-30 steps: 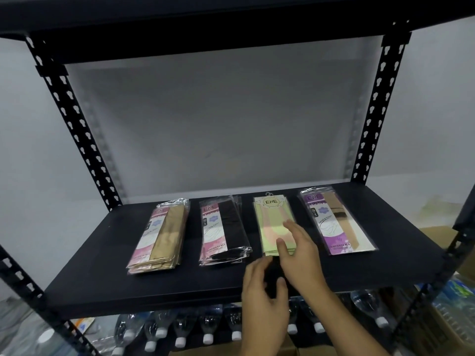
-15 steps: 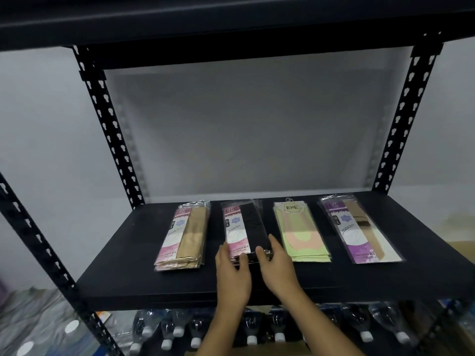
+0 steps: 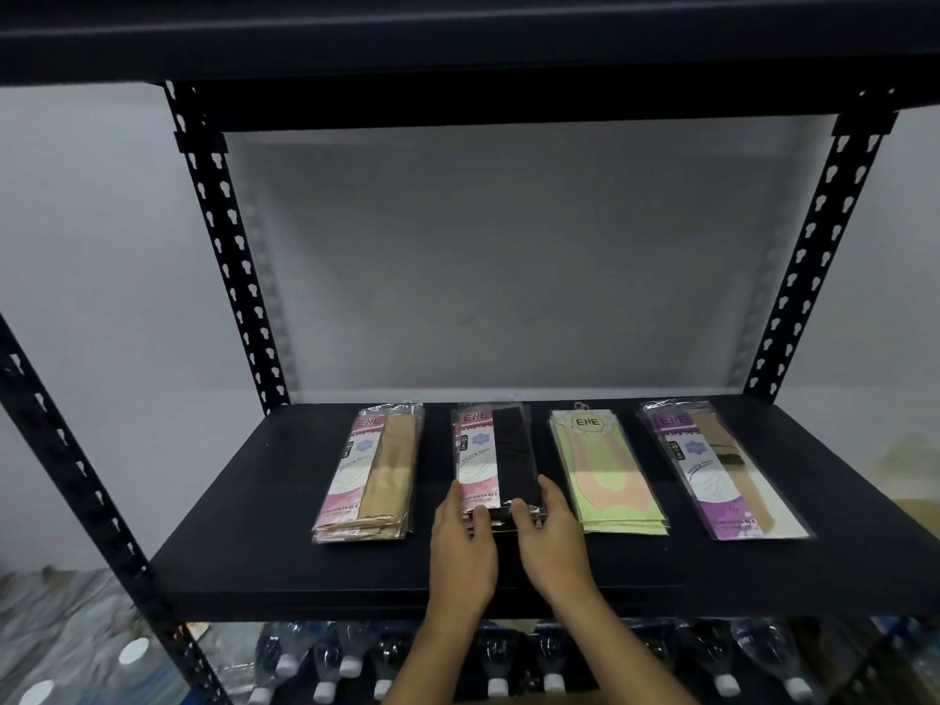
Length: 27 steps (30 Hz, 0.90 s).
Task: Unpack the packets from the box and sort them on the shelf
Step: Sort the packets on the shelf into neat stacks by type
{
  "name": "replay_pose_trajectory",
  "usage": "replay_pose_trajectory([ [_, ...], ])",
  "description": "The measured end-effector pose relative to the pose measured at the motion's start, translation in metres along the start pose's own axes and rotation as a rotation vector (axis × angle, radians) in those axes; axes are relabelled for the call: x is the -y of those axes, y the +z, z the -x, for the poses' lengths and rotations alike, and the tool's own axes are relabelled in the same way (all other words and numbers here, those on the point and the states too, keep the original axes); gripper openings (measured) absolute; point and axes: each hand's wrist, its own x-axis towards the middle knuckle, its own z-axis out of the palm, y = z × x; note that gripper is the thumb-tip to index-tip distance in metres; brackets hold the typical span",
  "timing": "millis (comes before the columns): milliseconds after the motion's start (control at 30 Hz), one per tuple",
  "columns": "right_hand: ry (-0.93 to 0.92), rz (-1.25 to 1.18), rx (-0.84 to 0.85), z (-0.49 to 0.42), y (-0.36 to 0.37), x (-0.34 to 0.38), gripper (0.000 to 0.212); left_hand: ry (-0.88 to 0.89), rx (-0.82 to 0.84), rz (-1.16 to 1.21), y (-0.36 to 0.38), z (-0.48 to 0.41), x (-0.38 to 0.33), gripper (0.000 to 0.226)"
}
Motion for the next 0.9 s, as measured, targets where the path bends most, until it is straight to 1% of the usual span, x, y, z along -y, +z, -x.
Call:
replay_pose_trajectory([
  [600, 0.018, 0.022, 0.005, -0.0031, 0.0031, -0.0037, 0.056, 0.035, 0.016, -0.008, -0.0015, -0.0049, 0.0062, 0.051],
  [900, 0.021, 0.046, 0.026, -0.0029, 0.0013, -0.0022, 0.057, 0.014, 0.028, 0.006, -0.0030, -0.0071, 0.0089, 0.052],
])
